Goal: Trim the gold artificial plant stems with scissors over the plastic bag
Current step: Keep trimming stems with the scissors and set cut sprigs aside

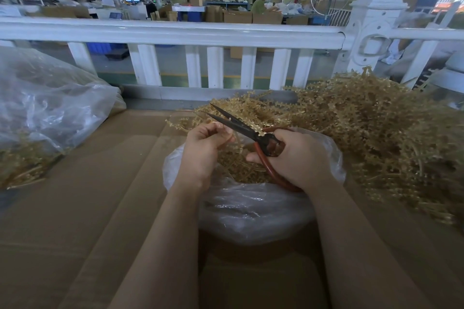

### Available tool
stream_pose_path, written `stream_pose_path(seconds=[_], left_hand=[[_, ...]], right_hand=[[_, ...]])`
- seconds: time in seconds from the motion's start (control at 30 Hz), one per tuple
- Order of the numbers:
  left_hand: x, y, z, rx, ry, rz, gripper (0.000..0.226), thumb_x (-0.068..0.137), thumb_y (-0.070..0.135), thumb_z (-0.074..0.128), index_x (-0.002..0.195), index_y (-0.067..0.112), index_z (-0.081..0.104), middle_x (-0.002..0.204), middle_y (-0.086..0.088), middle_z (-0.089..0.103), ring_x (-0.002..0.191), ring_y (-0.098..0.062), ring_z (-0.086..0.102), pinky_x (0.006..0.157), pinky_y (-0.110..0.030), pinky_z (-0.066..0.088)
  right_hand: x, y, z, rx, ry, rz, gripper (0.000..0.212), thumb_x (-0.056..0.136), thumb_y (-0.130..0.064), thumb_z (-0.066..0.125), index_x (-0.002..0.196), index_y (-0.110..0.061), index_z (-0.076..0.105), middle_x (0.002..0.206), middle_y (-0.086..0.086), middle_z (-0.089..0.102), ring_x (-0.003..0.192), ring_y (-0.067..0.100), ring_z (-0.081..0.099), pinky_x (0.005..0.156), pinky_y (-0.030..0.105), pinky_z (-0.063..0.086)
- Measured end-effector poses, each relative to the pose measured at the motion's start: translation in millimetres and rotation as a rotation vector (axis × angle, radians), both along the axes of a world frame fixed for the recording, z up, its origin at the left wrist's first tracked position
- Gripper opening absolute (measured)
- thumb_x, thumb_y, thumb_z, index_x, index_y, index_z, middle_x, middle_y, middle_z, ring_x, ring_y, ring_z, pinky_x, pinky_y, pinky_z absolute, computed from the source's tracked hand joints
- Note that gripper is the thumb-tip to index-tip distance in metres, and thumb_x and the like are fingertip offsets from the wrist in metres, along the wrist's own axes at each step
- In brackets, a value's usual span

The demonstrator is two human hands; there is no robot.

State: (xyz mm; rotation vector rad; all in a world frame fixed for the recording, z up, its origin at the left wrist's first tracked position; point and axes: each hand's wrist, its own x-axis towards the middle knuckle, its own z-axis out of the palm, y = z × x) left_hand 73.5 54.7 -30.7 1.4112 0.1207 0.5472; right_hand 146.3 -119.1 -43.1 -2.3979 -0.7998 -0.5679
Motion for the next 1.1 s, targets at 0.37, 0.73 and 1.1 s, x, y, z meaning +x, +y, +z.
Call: stream_pose_path(seconds=[0.37, 0.73, 1.1], left_hand=[[-0.8, -3.0, -0.9, 0.11, 0.0, -0.003, 0.021, 0.091, -0.01, 0.052, 0.078, 0.005, 0.057, 0.073, -0.008, 0.06, 0.069, -0.012, 0.059, 0.069, -0.02, 0.048], [0.0, -4.3, -1.7, 0.101, -0.133, 0.011, 0.019, 0.093, -0.008, 0.048, 0.091, 0.007, 0.059, 0.068, -0.008, 0.052, 0.059, -0.01, 0.052, 0.058, -0.018, 0.047], [-2.0, -5.9, -2.7, 0.245, -0.064, 0.048, 0.017, 0.095, -0.002, 0.058, 0.081, -0.006, 0.051, 0.066, -0.012, 0.047, 0.057, -0.01, 0.048, 0.059, -0.018, 0.042]], right_hand=[[1.8, 0.6, 0.0, -0.02, 0.042, 0.002, 0.072, 0.06, -0.096, 0.047, 0.067, -0.025, 0.056, 0.058, -0.01, 0.057, 0.057, 0.002, 0.054, 0.054, 0.025, 0.047], [0.0, 0.8, 1.3, 0.039, 0.085, 0.035, 0.071, 0.058, -0.096, 0.047, 0.062, -0.026, 0.055, 0.056, -0.009, 0.056, 0.054, 0.004, 0.053, 0.05, 0.019, 0.04], [-0.8, 0.5, -0.3, 0.055, 0.033, 0.048, 0.065, 0.063, -0.095, 0.047, 0.08, -0.035, 0.063, 0.065, -0.017, 0.061, 0.066, -0.003, 0.058, 0.06, 0.018, 0.047]])
